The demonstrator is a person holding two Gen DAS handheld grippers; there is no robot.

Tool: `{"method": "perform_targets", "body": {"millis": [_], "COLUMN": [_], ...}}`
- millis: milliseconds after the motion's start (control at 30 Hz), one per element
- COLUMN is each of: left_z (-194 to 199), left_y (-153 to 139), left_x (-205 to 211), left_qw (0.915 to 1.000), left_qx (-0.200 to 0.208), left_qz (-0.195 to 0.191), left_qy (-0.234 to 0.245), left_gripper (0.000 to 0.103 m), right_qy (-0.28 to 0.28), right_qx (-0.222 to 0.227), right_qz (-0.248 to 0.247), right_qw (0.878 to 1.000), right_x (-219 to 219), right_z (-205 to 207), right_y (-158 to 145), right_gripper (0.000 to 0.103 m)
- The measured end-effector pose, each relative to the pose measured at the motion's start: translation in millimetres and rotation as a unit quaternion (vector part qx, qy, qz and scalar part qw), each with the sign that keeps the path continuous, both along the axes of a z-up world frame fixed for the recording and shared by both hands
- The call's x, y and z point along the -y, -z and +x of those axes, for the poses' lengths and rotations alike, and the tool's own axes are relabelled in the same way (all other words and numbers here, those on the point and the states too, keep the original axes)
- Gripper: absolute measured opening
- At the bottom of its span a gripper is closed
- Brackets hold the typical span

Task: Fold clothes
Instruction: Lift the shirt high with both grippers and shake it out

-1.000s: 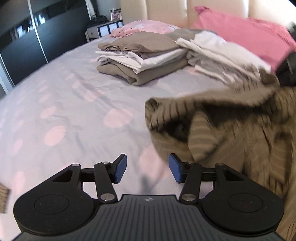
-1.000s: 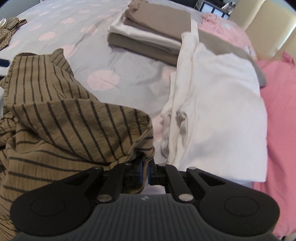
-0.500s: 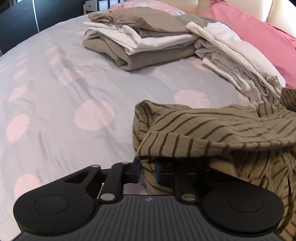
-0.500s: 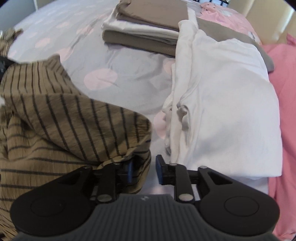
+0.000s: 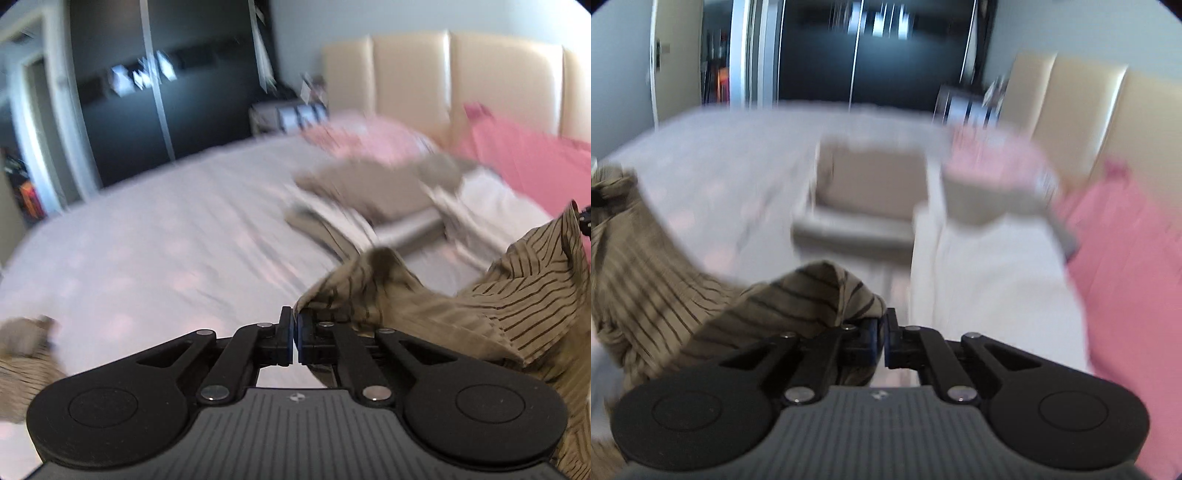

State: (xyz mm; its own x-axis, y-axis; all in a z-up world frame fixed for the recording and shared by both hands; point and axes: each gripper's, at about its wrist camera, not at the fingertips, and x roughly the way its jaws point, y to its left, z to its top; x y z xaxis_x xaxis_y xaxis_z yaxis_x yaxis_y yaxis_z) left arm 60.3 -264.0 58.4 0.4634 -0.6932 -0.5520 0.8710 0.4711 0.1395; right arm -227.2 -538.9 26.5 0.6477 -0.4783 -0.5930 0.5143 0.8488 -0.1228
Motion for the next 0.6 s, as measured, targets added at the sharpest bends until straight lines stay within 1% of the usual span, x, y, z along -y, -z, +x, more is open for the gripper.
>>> {"method": "perform_targets", "body": {"millis": [100,133,200,267,367,433,500,600], "left_z": [-9.7,-14.0,-26.4,-40.1,-65.2,-84.0,-101.9,-126.6], "left_y": [-50.9,-68.0,-103.4,-135.3,-185.0,-216.6,-244.6,-280.6], "left_x": [-39.4,-52.7,-81.9,-107.8,-145.0,-168.1,-188.1,-217.6], "left_qw": [0.9983,0.9969,0.9923,0.9861,0.9731,0.9627,0.9521,0.9371], "left_qx": [0.042,0.056,0.086,0.116,0.165,0.197,0.222,0.252], "left_qz": [-0.032,-0.044,-0.076,-0.104,-0.147,-0.172,-0.195,-0.227], "left_qy": [-0.026,-0.033,-0.047,-0.056,-0.065,-0.07,-0.078,-0.083], "left_gripper": [0.0,0.0,0.0,0.0,0.0,0.0,0.0,0.0], "right_qy": [-0.01,-0.012,-0.017,-0.028,-0.044,-0.051,-0.064,-0.074], "right_qx": [0.056,0.074,0.107,0.13,0.167,0.199,0.221,0.251], "right_qz": [-0.053,-0.064,-0.081,-0.11,-0.162,-0.198,-0.23,-0.276], "right_qw": [0.997,0.995,0.991,0.985,0.972,0.958,0.946,0.925], "right_x": [-25.8,-33.4,-48.1,-66.4,-97.6,-121.4,-147.0,-182.5], "right_z": [-5.0,-7.4,-12.4,-19.6,-34.5,-48.8,-64.0,-88.4], "right_y": [-41.8,-56.5,-85.9,-118.5,-171.8,-210.1,-245.5,-287.9], "right_gripper": [0.003,0.003,0.003,0.003,0.003,0.003,0.003,0.003]}}
